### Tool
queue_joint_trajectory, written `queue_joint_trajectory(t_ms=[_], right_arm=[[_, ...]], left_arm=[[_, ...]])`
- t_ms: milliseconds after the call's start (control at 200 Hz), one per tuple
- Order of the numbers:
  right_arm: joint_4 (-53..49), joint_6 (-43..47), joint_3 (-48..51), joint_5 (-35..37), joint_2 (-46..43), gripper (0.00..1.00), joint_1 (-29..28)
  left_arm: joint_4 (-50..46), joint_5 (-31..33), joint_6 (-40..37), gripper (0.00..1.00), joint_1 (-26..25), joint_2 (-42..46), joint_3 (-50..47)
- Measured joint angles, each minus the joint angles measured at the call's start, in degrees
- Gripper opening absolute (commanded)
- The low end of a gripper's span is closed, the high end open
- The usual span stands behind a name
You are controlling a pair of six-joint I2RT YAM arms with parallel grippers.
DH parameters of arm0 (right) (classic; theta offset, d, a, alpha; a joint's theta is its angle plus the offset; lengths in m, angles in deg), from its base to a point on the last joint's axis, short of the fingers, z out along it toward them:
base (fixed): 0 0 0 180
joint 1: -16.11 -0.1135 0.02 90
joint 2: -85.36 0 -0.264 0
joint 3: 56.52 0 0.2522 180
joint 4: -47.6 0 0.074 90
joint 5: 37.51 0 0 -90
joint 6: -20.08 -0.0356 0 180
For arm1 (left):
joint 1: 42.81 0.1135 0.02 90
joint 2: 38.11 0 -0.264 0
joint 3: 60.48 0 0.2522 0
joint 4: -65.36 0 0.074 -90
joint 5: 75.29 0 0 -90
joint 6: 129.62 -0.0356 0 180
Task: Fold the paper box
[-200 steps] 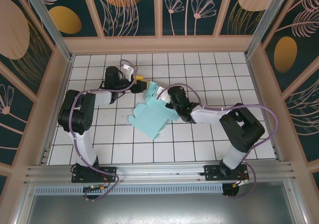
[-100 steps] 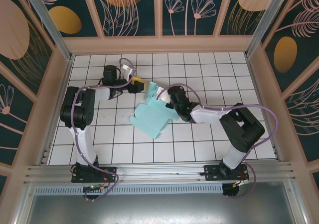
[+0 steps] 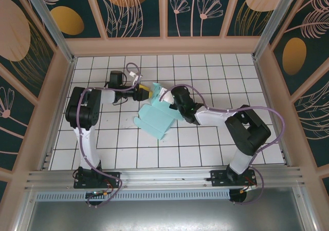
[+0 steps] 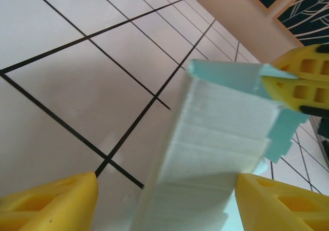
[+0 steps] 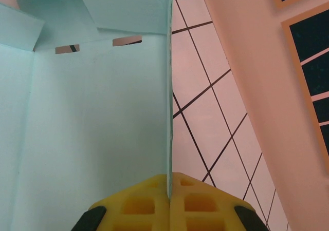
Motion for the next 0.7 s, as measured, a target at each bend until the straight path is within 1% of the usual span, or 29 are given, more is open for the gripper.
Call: queue_joint_trajectory(t_ms=[250,440,566,701], right_arm=[[-0.2,0.8,-1.3,1.3,1.8,0.00,-0.3],[-0.2,2.6,-1.6,3.5,2.4,0.00,-0.8],[1.0,5.1,-1.6,5.8,3.0,0.00,-1.6],[4.8,9.2,-0.9,8.9,4.2,0.00,-2.7]], left_arm=[[-5.0,-2.7,-4.0,0.69,-0.1,0.0,1.2],[-6.6,-3.1,-5.3,0.69,-0.1,0.0,1.3],[-7.0,-3.0,-5.7,0.69,-0.1,0.0,1.3],[-7.1,-2.8,-5.9,0.68,-0.1,0.0,1.3]])
